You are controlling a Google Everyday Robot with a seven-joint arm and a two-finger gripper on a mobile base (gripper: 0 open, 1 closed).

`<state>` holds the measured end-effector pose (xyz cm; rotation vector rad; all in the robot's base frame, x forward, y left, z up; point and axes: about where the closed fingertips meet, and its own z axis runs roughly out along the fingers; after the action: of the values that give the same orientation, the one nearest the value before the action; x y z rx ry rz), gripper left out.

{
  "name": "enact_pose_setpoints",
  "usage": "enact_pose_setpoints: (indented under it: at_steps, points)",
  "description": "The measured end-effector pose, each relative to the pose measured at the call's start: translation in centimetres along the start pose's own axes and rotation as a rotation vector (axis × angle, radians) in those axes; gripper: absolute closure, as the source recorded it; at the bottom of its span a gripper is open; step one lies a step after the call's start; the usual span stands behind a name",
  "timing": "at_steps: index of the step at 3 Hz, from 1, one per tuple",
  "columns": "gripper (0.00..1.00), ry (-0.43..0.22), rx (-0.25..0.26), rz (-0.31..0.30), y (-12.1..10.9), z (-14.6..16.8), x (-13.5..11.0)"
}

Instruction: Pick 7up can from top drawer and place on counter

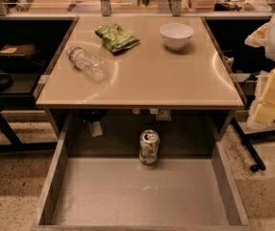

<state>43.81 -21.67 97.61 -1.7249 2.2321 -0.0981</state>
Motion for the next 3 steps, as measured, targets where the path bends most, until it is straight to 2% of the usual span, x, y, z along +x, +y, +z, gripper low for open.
enact_pose_setpoints:
  at_steps: [2,3]
  points:
    - [0.00,-0.003,-0.009,0.007,0.6,1.3,0.3]
    - [0.00,-0.011,-0.033,0.023,2.1,4.6,1.4]
